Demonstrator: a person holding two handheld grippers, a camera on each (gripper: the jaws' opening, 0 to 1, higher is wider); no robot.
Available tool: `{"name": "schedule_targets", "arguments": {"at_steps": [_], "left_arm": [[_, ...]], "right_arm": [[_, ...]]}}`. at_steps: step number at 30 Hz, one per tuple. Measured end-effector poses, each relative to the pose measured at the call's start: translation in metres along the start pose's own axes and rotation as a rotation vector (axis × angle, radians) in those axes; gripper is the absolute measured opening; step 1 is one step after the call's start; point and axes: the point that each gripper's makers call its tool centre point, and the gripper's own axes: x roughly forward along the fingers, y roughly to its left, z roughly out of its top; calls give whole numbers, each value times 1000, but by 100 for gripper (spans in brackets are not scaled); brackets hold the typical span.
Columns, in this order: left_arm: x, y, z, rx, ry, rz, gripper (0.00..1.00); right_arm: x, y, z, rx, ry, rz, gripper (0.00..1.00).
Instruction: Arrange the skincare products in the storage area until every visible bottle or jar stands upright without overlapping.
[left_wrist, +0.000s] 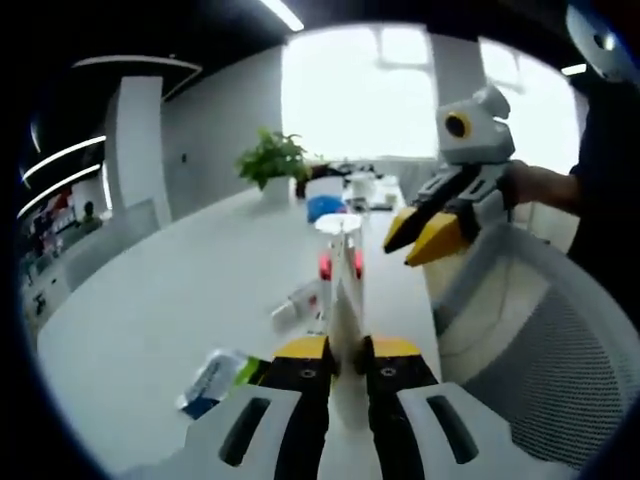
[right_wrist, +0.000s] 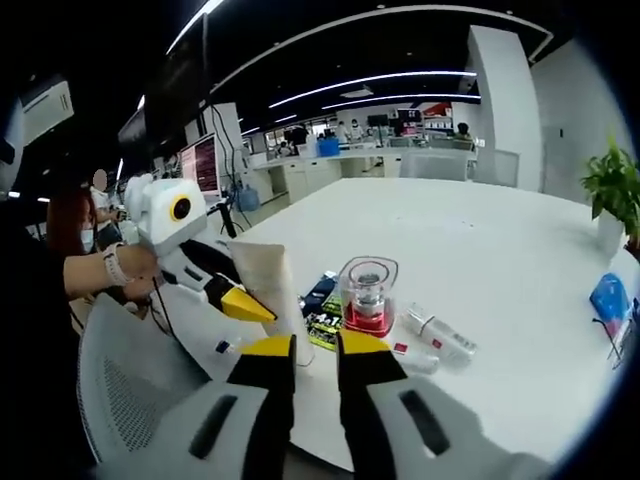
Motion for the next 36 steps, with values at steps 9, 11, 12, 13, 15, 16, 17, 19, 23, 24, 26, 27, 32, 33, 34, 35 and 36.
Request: {"name": "schedule_targets", "arguments": {"at_steps": [9,11,12,13,15,16,17,19,23,24,26,27,32,33,34,35,36], "left_arm": [[9,1,3,5,-4,-21,8],[11,1,4,7,-7,-22,8],[12,1,4,7,-8,-24,8],[13,1,5,7,-9,-25,8],[16,1,6,8,-10,-31,8],[18,1,7,10,-11,-34,8],[19,1,7,11,-12,-37,8],[20,1,8,15,-13,-46,9],[23,1,9,29,-7,-60,9],[24,1,9,30,-6,-62,9],[25,2,10,34,-3,-68,9],[26,2,10,36,-3,-71,9],[28,2,11,45,-4,-87,9],[28,3,11,47,-3,-90,9],[29,3,12,47,-2,-95,9],[30,3,12,49,-2,-98,9],[31,3,12,51,-1,-102,9]], "right_arm": [[-3,-7,0,5,-1,-16,17],[-4,-9,-1,6,-2,-20,17],[-4,-10,-1,8,-1,-21,18],[-4,-11,-2,10,1,-23,18],[-5,-13,-3,11,2,-31,18],[-5,-14,-3,12,2,-31,18],[-6,-15,-3,11,2,-33,19],[-6,-17,-3,9,6,-39,21],[-6,-19,-5,10,16,-43,23],[-6,-19,-4,12,15,-43,25],[-5,-20,-5,16,18,-44,29],[-5,-20,-6,15,23,-45,29],[-6,-21,-6,12,28,-50,29],[-6,-22,-6,13,28,-53,28],[-7,-22,-6,14,28,-54,28],[-7,-23,-6,16,26,-57,28],[-7,-23,-6,18,28,-59,28]]}}
